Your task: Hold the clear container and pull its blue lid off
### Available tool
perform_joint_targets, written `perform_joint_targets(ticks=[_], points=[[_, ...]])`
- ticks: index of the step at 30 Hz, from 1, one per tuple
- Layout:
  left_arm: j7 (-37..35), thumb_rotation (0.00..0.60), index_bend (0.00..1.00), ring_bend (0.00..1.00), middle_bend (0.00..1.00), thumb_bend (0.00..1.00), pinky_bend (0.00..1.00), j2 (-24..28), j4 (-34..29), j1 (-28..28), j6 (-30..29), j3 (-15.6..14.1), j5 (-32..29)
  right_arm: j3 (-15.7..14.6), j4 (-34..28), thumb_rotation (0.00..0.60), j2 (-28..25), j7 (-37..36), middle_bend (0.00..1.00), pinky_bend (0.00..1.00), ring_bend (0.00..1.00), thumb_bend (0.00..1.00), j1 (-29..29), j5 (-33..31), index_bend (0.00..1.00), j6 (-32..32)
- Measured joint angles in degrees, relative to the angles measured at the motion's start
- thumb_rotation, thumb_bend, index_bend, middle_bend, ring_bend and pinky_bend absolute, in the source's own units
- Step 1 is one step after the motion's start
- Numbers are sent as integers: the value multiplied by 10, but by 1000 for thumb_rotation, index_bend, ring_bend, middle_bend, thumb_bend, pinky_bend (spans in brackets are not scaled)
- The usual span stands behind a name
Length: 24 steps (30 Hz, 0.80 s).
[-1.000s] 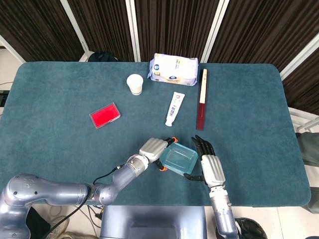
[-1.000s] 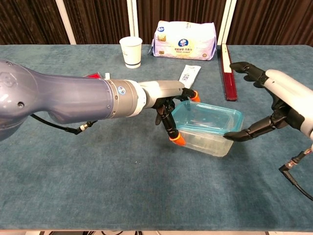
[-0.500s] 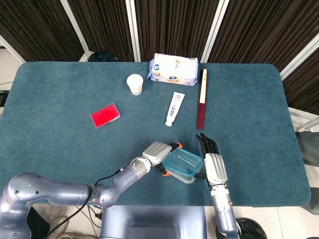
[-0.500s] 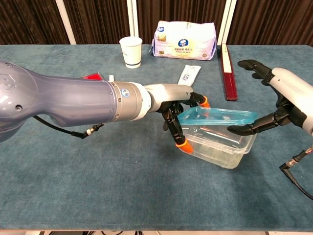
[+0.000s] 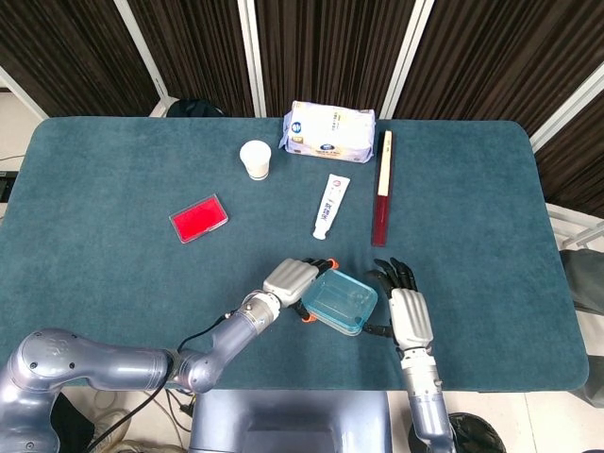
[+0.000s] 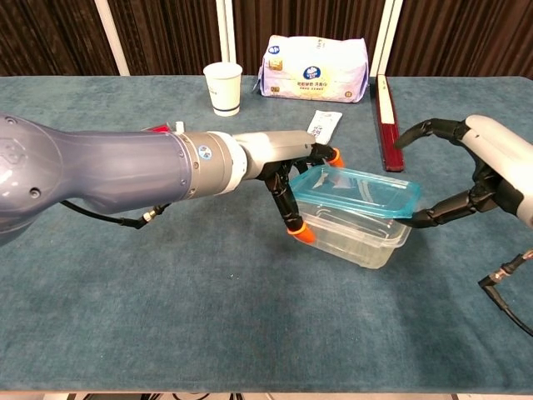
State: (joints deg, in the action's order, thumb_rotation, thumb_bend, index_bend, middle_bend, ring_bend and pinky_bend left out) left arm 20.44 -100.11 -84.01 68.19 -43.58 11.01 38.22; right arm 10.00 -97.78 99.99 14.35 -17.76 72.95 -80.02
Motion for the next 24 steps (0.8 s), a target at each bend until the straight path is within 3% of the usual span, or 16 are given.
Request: perform_joint_targets(ticks=[6,14,24], points=[[13,600,67,56,96,61,213,5,-5,1,-4,-6,-9,0,0,600,-2,-1,187,0,0,332,1,-1,401,3],[23,600,10,0,39,0,164,13,-15,1,-16,-5,-19,0,-1,600,-3,1,191,0,0,408,5,-9,492,5],[24,600,3,0,28,0,161,23,-26,-2,-17,-5,-14,3,-4,600,-1,8,193,0,0,599,4,-12,544,7]])
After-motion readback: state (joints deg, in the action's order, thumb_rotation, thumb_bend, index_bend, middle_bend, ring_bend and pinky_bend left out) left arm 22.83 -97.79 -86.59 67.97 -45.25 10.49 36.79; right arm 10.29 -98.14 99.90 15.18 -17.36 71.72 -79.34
